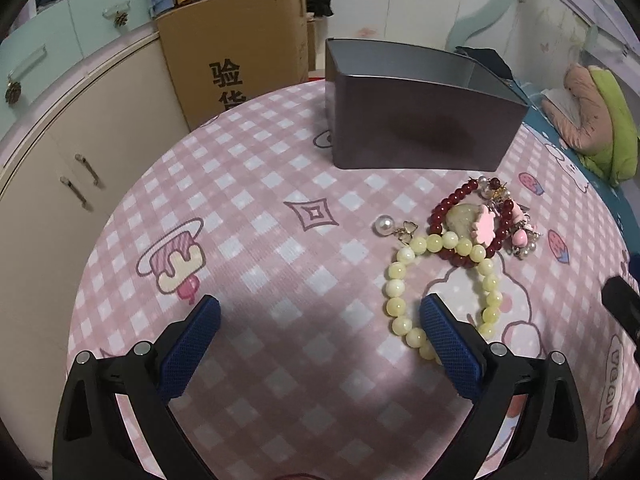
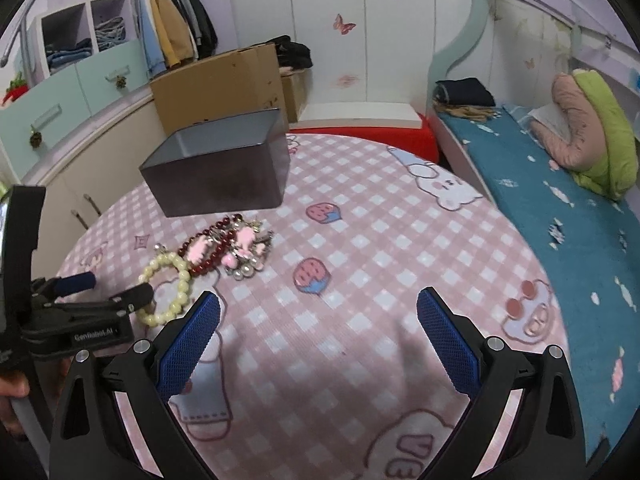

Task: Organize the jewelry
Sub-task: 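Lower the left gripper onto the cream bead bracelet and close it, then hold the cream bracelet in the left gripper while the right gripper reaches the red bead bracelet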

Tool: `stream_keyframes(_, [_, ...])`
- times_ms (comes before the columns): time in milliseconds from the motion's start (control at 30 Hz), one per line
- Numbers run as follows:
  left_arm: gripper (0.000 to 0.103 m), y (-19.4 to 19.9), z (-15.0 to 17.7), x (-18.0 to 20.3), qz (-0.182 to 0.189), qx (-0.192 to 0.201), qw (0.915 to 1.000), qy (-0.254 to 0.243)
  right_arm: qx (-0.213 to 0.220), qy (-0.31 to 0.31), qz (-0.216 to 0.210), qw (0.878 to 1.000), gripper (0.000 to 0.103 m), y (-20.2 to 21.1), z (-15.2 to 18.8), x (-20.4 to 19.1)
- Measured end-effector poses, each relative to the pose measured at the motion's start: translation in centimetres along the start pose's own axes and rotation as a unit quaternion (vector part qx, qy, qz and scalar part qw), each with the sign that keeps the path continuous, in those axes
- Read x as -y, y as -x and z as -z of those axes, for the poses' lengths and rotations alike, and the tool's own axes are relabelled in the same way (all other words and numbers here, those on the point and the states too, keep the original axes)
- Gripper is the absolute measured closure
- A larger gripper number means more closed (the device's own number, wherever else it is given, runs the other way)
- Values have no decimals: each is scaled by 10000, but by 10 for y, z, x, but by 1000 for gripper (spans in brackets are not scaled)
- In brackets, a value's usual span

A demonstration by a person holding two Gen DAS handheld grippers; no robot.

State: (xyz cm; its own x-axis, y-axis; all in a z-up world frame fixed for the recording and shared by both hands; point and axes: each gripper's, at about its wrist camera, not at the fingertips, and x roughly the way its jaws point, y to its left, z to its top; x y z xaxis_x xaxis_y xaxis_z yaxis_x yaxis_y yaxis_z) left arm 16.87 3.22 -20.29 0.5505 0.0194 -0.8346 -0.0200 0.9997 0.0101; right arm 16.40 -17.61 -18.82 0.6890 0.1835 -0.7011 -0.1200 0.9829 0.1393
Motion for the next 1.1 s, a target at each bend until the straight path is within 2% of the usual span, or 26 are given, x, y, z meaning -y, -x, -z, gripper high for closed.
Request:
stream_keyframes(267, [8,0,-2,-5,219,-116,9992,-307,-162,223,143,9995,7,-22,-10,-11])
stream_keyframes(367, [17,5,1,-8,237,-16,9991,-350,-148,284,76,9995,7,-25,-13,-12])
stream_keyframes(467, [34,10,5,-13,280,39,9988,-389,-140,373,42,9992,7,-30,-16,-18])
stream_keyframes(533, [52,12,5,-13,297,72,9986,-437,-149,415,18,9990,7,-31,-18,-22])
stream_keyframes(567, [57,14,5,-13,300,99,9985,-456,-110,454,-34,9989,7,-30,-21,-26])
stream_keyframes(633, [76,14,5,-15,318,128,9982,-485,-56,537,-56,9985,7,-29,-24,-32])
stream_keyframes(667, [82,14,5,-15,317,138,9981,-500,-51,554,-52,9984,7,-30,-26,-33])
stream_keyframes(700, [94,14,4,-17,283,161,9981,-531,-62,547,-27,9985,7,-33,-29,-34])
stream_keyframes(900, [95,15,3,-25,562,154,9975,-401,-277,617,125,9976,8,-44,-33,-33])
stream_keyframes(967, [95,15,3,-27,630,161,9972,-376,-360,639,91,9973,27,-45,-29,-31])
stream_keyframes(1000, [95,15,3,-27,643,163,9971,-371,-429,624,56,9971,47,-47,-28,-30])
stream_keyframes(1033, [95,14,3,-27,661,164,9971,-353,-513,603,26,9969,53,-50,-26,-28])
stream_keyframes(1100, [95,14,3,-28,695,167,9969,-324,-569,623,0,9964,53,-52,-24,-28])
